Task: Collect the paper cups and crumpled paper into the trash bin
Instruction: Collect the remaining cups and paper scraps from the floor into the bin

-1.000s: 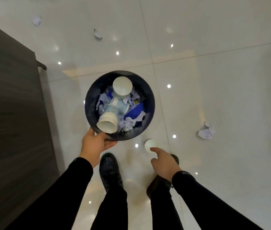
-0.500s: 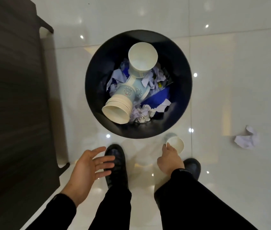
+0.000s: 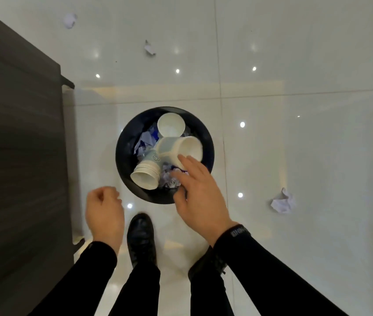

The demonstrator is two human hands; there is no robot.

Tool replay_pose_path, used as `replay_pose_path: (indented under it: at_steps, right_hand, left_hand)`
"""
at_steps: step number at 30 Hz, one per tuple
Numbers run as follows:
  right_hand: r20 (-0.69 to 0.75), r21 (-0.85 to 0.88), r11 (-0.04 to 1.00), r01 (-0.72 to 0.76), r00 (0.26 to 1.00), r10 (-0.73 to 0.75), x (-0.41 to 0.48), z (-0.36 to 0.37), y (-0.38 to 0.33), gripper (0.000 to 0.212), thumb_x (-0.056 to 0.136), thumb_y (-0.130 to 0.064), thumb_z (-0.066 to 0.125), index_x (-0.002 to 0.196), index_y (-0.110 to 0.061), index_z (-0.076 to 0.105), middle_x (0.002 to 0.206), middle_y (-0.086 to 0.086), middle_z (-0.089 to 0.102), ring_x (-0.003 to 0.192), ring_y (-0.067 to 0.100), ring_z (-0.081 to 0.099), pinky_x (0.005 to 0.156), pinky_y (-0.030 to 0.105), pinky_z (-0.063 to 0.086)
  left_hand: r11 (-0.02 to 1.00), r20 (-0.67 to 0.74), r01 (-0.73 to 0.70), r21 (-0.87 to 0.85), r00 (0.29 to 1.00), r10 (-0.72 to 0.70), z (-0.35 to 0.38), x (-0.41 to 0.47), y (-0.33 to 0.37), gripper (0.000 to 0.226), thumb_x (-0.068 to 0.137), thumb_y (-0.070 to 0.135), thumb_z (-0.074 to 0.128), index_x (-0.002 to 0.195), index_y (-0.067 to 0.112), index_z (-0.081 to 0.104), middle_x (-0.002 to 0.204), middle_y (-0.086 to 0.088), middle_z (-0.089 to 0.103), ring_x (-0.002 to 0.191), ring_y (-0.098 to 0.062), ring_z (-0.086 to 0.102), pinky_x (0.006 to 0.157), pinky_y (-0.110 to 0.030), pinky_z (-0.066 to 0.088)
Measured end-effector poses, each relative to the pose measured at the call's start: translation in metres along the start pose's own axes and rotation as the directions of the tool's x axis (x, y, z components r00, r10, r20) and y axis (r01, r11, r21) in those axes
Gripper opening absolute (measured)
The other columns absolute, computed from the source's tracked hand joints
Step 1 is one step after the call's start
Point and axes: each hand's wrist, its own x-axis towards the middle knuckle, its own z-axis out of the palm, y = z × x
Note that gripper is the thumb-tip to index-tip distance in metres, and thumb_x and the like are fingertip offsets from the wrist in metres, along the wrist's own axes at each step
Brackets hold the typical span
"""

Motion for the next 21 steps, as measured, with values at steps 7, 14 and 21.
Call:
replay_pose_path:
  at_steps: [7,14,21]
  right_hand:
    - [-0.218,0.241,0.907,-0.346,0.891,0.399,-0.029,-0.007,0.069,0.023,0.077,-0.006,0.048,0.08,-0.021,0.065,0.095,-0.009,0.059,0.083,0.009,0.058,0.07,0.02,0.042]
    - [0.169,-0.03,0.62,-0.784,0.607,0.776,-0.064,0.004,0.226,0.049,0.086,-0.012,0.051,0.134,-0.02,0.047,0.156,0.009,0.022,0.127,0.024,0.047,0.101,0.027,0.036]
    - [0.152,0.279,0.361,-0.89,0.412,0.898,-0.06,0.04,0.338,0.087,0.083,-0.005,0.049,0.149,-0.018,-0.005,0.147,-0.004,0.041,0.126,0.026,0.048,0.11,0.041,0.036]
  left_hand:
    - [0.61,0.484,-0.72,0.331,0.685,0.544,0.027,-0.025,0.022,0.013,0.086,0.016,0.058,0.097,0.019,0.064,0.089,0.004,0.062,0.071,-0.008,0.06,0.063,-0.02,0.045]
    - [0.453,0.707,-0.868,0.204,0.451,0.545,0.096,-0.044,0.022,0.013,0.084,0.027,0.059,0.091,0.038,0.062,0.076,0.01,0.063,0.067,-0.01,0.061,0.062,-0.019,0.048]
    - [0.593,0.69,-0.791,0.148,0.512,0.511,0.11,0.003,-0.001,0.042,0.08,0.07,0.045,0.103,0.041,0.064,0.097,0.016,0.07,0.079,-0.006,0.067,0.067,-0.025,0.055]
